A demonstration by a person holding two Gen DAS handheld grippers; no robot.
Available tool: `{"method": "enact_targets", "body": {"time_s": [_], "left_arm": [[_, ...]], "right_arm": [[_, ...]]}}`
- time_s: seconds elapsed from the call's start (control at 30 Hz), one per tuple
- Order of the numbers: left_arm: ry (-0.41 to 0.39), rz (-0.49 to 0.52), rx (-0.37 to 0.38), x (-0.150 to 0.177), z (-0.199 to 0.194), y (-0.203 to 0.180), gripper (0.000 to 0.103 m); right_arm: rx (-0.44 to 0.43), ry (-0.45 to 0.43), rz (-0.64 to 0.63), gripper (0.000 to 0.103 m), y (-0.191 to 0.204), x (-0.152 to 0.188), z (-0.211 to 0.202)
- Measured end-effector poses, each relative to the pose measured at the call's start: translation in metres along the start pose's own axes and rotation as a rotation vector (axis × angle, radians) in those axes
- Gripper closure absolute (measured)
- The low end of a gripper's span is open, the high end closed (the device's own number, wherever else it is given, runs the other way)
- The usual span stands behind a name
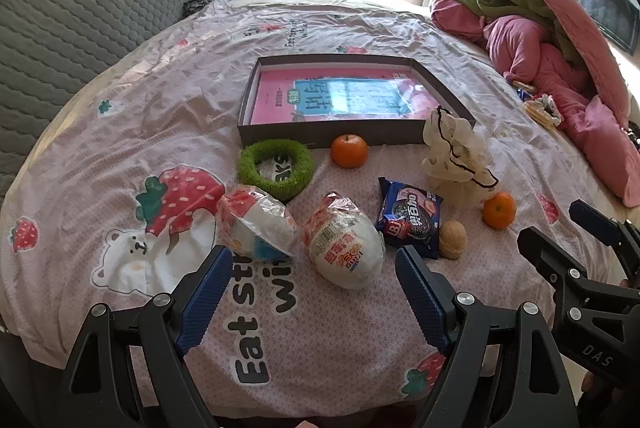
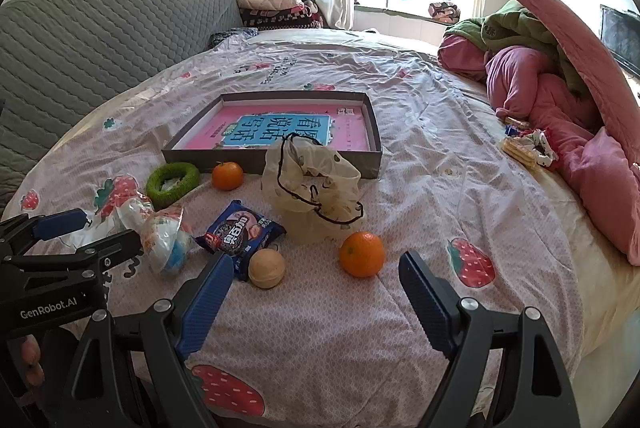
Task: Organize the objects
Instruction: 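Move left gripper toward the white wrapped egg while right gripper approaches the walnut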
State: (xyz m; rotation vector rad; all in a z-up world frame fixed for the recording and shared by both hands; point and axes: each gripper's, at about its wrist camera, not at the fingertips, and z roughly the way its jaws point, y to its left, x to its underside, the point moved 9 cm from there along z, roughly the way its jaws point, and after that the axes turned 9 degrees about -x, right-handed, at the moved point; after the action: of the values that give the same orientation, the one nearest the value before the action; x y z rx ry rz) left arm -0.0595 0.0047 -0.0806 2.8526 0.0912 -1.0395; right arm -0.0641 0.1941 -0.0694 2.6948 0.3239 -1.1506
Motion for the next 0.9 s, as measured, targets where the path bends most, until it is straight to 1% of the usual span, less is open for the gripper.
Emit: {"method": "enact_targets", "body": {"time_s": [0.27, 0.9], "left_arm": [[0.020, 0.004, 0.022, 0.0039, 0.0067, -0.0005, 0.019], [0.024, -0.007, 0.060, 0.0047, 0.0041, -0.0036, 0.019]], "right_arm": [[-0.003, 0.005, 0.007, 0.018, -0.0016, 0.0024, 0.0015], [-0.007, 0.002, 0.017, 0.018, -0.0055, 0.0028, -0.0001]]}}
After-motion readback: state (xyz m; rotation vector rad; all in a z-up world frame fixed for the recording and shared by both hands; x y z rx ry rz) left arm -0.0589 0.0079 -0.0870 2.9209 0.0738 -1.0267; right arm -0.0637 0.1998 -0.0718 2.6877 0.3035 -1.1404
